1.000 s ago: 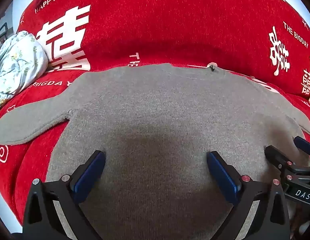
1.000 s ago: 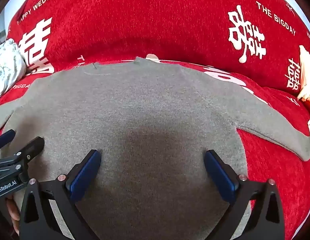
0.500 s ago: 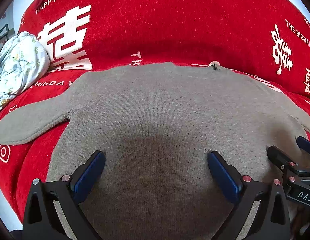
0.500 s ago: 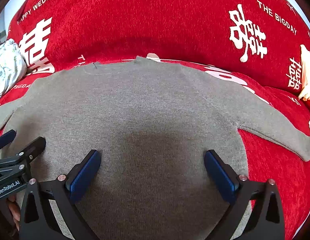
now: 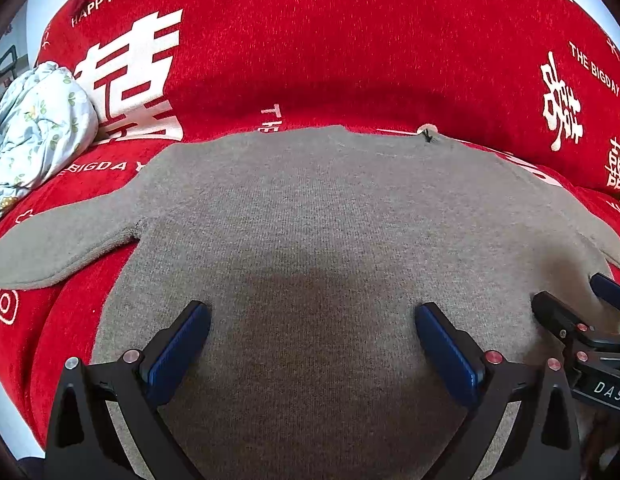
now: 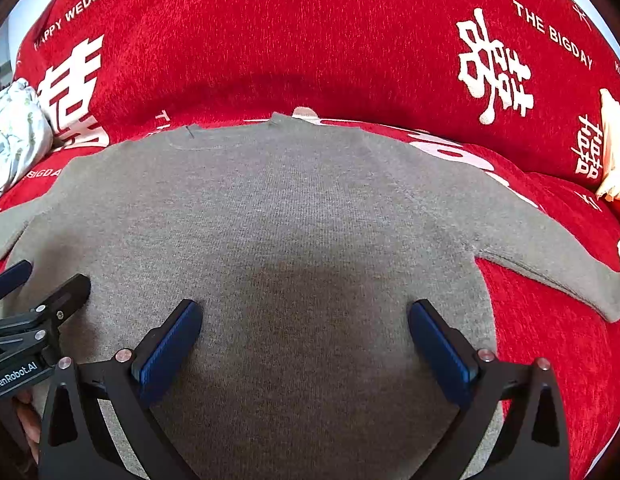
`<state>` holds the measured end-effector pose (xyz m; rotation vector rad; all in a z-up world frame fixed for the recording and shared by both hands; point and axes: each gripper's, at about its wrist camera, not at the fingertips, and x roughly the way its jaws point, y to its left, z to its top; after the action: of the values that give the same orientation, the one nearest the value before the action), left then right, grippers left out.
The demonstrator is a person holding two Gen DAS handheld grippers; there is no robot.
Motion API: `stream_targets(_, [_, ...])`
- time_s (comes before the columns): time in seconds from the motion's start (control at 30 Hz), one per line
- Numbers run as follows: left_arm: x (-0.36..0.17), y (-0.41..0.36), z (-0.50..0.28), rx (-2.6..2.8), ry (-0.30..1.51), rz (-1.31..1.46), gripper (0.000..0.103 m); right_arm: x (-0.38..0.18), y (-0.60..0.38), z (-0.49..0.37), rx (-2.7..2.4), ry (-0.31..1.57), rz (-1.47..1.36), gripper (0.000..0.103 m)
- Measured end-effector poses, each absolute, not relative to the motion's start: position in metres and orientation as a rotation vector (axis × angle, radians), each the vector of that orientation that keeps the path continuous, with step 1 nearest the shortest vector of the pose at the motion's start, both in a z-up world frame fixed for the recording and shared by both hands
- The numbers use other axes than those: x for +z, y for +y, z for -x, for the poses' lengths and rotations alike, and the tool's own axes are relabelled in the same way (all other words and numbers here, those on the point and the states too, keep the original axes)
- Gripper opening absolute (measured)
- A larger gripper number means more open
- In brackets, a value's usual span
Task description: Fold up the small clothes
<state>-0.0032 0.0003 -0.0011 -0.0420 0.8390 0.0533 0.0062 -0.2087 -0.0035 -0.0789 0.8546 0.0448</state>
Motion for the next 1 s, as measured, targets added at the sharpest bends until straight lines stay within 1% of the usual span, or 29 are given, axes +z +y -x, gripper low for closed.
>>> stream_targets(0.63, [0.0,-0.001,0.003,0.061,0.846,0.039,0.103,-0.003,-0.21,-0.008,0.046,0.862,0.075,0.103])
stream_targets(0.73, [0.002,-0.001,-0.002,0.063,0.882,0.043,0.103,-0.002,-0.21,-0.011,0.041,0.891,0.07,0.103])
stream_targets(1.0, [0.008,0.002,-0.015,0.017,1.056,0.038,0.103,0.004,-0.206,-0.02,-0.061,1.043,0.043,0.103])
